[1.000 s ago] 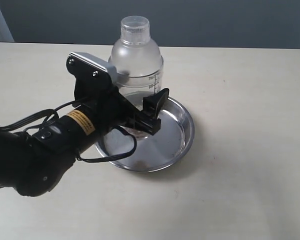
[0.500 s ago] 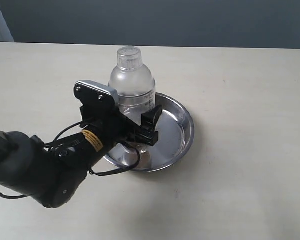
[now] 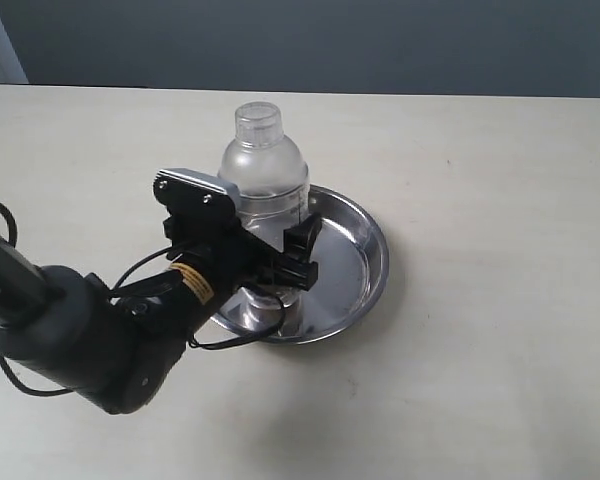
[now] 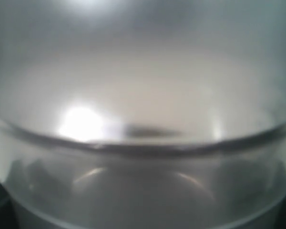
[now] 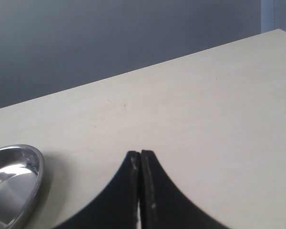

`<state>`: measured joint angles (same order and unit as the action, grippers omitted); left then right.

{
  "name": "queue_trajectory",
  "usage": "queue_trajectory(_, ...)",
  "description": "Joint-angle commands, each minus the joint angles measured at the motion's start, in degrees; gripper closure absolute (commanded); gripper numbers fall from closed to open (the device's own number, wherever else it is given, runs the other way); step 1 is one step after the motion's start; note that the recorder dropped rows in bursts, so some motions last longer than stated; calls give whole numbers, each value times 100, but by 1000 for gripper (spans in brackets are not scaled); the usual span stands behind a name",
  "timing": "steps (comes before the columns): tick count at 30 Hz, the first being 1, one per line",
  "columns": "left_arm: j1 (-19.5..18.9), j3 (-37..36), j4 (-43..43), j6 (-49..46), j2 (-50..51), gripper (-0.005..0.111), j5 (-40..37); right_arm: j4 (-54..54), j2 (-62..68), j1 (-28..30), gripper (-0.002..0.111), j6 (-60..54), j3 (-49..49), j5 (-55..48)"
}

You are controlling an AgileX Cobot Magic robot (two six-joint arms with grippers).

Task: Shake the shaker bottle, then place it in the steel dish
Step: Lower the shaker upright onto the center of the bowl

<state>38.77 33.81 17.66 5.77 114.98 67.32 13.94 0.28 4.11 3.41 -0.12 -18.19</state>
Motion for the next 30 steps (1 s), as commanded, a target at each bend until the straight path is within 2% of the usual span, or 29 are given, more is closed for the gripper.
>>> queue_trajectory(1,8,52,86,39,-33,106,264,-35,-28,-11,109,-16,12,55)
queue_trajectory(19,8,236,86,81,376,106,264,-35,-28,-11,109,-16,12,55)
queue_trajectory(24,8,236,-325,68,376,105,264,-35,-28,-11,109,-16,12,55)
queue_trajectory(26,8,236,-448,-21,376,94,264,-35,-28,-11,109,-16,12,55)
queue_trajectory(28,8,236,-404,-61,376,70,264,-35,-28,-11,109,-16,12,55)
queue_trajectory(30,8,236,-214,-212,376,39,264,-35,-28,-11,109,-16,12,55)
